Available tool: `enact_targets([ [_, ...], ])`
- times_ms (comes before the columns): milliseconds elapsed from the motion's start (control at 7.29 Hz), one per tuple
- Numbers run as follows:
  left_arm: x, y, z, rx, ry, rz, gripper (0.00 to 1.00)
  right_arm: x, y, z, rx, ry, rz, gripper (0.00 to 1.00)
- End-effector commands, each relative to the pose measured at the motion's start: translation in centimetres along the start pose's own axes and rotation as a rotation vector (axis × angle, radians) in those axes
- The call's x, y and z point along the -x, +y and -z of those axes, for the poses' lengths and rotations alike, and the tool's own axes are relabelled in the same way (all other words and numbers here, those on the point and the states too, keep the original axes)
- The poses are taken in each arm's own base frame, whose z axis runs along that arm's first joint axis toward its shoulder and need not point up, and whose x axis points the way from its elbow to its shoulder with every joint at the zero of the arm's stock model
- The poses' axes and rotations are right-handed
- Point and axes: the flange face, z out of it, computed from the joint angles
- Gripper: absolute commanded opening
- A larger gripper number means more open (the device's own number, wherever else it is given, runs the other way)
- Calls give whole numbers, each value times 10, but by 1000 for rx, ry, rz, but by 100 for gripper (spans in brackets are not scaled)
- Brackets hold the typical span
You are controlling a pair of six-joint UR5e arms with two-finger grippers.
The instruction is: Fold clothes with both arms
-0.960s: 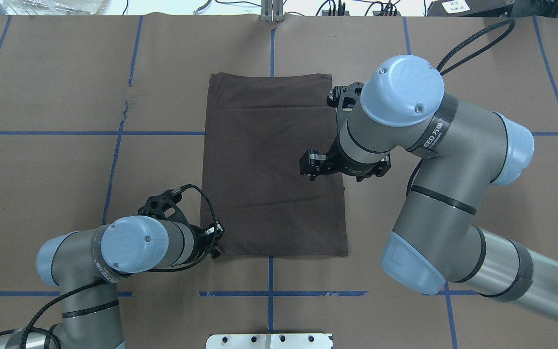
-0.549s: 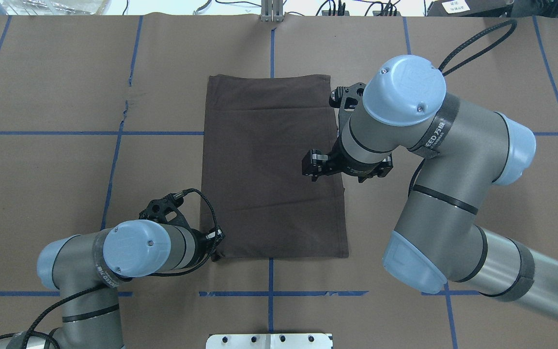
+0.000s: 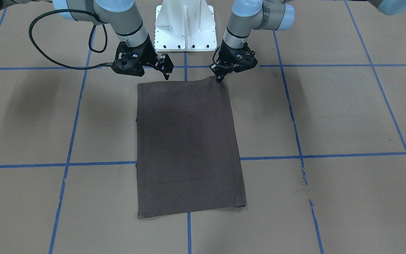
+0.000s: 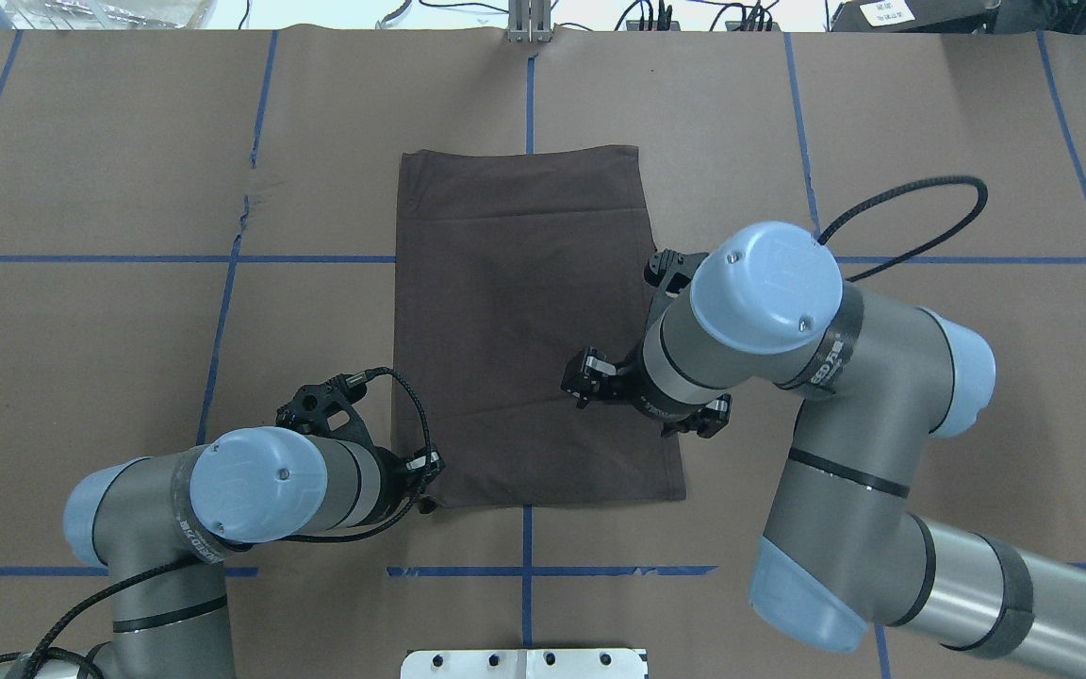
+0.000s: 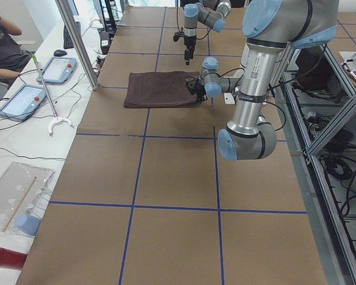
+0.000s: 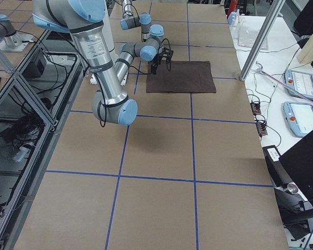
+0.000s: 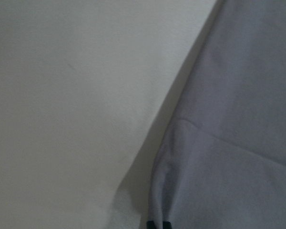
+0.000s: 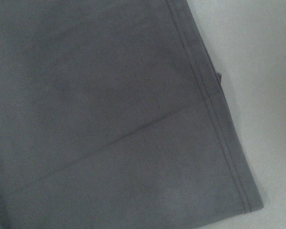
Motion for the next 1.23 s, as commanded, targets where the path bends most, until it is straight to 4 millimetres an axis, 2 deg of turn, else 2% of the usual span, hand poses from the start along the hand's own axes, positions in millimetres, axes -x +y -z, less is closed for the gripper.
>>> enact_targets([
  [0,-3,0,1,-2,6,-7,0,-9,39,-47,-77,3,-193,100],
  [274,-1,0,0,0,3,-7,0,-14,39,-85,-140,48,-307,100],
  [549,-5,2,2,5,9,-9,0,-20,33,-107,-166,87,-313,100],
  [1098,-5,1,2,3,8,-8,0,-23,40,-122,-162,114,-312,100],
])
